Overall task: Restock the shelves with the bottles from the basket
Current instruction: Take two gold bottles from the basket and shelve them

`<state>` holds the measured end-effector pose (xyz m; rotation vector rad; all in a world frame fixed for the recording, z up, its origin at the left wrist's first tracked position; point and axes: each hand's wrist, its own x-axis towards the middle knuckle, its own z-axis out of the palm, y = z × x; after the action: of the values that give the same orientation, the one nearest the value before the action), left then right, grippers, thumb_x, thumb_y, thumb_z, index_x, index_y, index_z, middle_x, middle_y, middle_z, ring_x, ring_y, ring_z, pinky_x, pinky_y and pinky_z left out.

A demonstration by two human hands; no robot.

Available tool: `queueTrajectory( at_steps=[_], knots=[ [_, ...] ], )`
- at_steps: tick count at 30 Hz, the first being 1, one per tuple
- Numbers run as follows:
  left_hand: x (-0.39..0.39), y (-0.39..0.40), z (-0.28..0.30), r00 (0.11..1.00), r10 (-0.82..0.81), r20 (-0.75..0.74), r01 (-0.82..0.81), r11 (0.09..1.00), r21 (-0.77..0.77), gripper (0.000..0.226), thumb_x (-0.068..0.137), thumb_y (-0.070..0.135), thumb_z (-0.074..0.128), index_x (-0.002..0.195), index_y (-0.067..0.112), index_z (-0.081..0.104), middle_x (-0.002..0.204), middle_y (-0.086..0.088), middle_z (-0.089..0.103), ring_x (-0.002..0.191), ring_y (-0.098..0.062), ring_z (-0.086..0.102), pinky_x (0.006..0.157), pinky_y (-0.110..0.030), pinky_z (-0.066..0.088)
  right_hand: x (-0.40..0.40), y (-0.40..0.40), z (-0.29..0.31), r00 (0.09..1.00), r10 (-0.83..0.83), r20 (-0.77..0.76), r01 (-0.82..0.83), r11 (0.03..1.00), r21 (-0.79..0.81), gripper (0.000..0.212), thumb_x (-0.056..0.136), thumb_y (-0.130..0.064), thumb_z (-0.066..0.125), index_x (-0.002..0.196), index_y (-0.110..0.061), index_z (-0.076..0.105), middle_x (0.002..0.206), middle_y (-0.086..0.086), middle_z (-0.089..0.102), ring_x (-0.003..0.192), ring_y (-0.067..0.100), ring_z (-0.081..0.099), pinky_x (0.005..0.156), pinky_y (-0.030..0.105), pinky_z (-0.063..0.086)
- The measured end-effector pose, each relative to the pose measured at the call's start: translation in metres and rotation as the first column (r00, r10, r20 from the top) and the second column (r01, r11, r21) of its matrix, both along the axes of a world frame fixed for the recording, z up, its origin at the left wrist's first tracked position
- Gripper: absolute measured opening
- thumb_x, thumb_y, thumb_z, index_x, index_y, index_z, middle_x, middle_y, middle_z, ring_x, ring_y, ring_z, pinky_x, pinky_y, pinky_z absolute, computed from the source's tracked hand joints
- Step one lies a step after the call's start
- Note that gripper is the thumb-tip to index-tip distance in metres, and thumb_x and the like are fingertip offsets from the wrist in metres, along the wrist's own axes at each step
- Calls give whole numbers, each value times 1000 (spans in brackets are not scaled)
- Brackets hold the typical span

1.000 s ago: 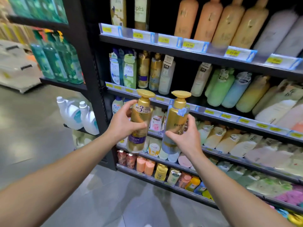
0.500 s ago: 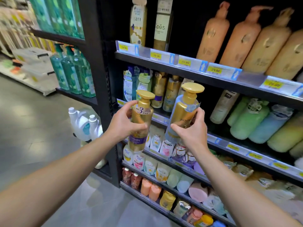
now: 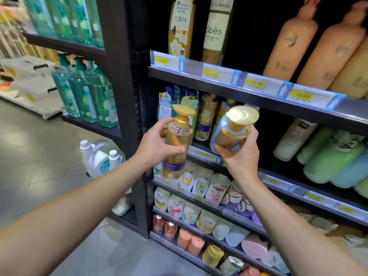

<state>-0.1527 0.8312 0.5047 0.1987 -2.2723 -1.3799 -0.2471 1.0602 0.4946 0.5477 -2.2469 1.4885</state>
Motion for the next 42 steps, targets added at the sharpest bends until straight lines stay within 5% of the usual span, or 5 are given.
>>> queueTrajectory(
  at_steps=[11,23,29,38,42],
  knots=[
    [-32,-42,7,987,-158,14,158,986,-50,80,49,45,87,107,74,40,107,40,59,103,13,57,83,-20,50,-30,-34,-26,967,-233,105,232,972,25,90,66,-28,90,136,-34,34,125,-9,58,114,12,57,100,37,50],
    [-45,-64,6,950,-311,-8,309,946,-97,85,55,32,85,130,41,47,112,19,64,106,0,61,87,-29,56,-61,-51,-30,906,-404,125,381,908,173,59,70,-34,87,95,-21,36,86,-13,52,75,10,56,58,22,38],
    [-45,-53,15,940,-337,-47,331,938,-102,79,55,32,79,127,34,47,106,24,65,98,-1,64,80,-14,50,-66,-47,-30,889,-419,186,371,896,243,55,73,-37,85,95,-13,41,94,3,56,84,23,57,70,34,43],
    [-56,-8,33,938,-271,-216,236,956,-174,75,59,28,85,124,29,47,105,29,61,99,7,59,81,-9,46,-57,-30,-30,934,-309,179,265,935,234,53,72,-34,86,95,-16,41,94,-1,50,77,11,51,70,30,40],
    [-65,9,27,935,-238,-263,178,956,-233,78,65,30,91,129,30,46,109,25,60,99,3,60,80,-12,46,-56,-20,-29,955,-255,152,212,944,251,53,73,-34,84,102,-17,43,104,1,46,90,15,50,75,30,41]
  ],
)
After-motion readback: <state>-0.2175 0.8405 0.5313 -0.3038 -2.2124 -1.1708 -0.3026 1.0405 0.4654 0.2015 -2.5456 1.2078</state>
